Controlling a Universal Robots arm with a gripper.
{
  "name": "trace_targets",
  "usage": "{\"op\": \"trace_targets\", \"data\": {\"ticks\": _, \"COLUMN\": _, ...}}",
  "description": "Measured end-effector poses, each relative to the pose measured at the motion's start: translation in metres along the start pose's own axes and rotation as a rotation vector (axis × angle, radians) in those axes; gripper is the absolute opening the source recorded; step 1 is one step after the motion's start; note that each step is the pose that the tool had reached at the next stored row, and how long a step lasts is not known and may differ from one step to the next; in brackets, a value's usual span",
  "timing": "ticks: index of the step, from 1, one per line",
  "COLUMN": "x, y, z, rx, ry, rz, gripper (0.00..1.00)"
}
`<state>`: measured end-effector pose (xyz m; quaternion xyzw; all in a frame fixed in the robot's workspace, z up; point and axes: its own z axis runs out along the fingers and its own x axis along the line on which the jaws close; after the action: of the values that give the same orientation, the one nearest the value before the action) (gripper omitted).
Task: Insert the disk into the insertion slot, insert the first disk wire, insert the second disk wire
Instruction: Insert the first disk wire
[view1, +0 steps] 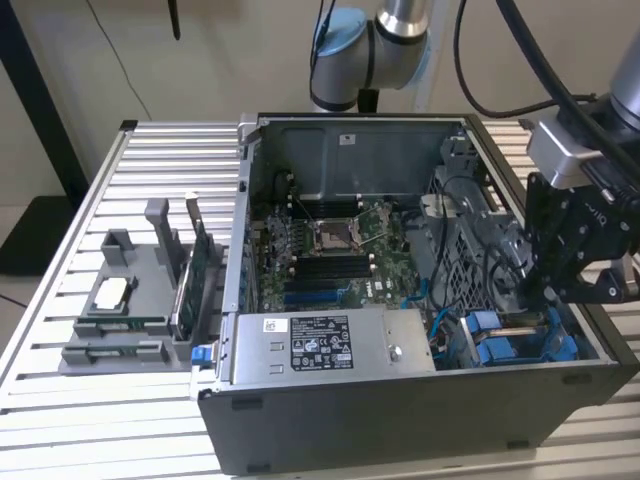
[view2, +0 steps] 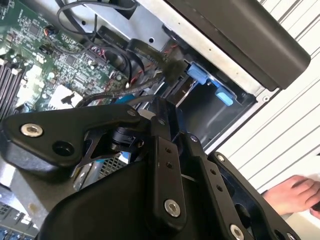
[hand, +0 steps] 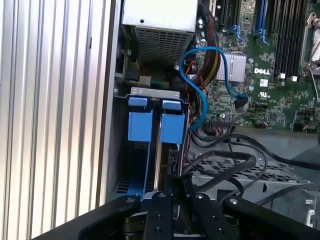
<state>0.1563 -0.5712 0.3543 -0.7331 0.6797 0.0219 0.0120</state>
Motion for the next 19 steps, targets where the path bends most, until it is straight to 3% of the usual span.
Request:
{"op": "trace_targets", "data": {"ticks": 10, "x": 0.0009, "y": -0.0065, "z": 0.0079, "rx": -0.0053, "ry": -0.0001, "rz": 0.0, "gripper": 0.19}}
{"op": "trace_targets", "data": {"ticks": 13, "x": 0.0012, "y": -0.0085, "z": 0.0099, "rx": -0.0121, "ry": -0.0004, "rz": 0.002, "gripper": 0.19}}
{"op": "trace_targets", "data": {"ticks": 19, "x": 0.0012, "y": -0.009, "z": 0.0116, "rx": -0.015, "ry": -0.0016, "rz": 0.036, "gripper": 0.19}}
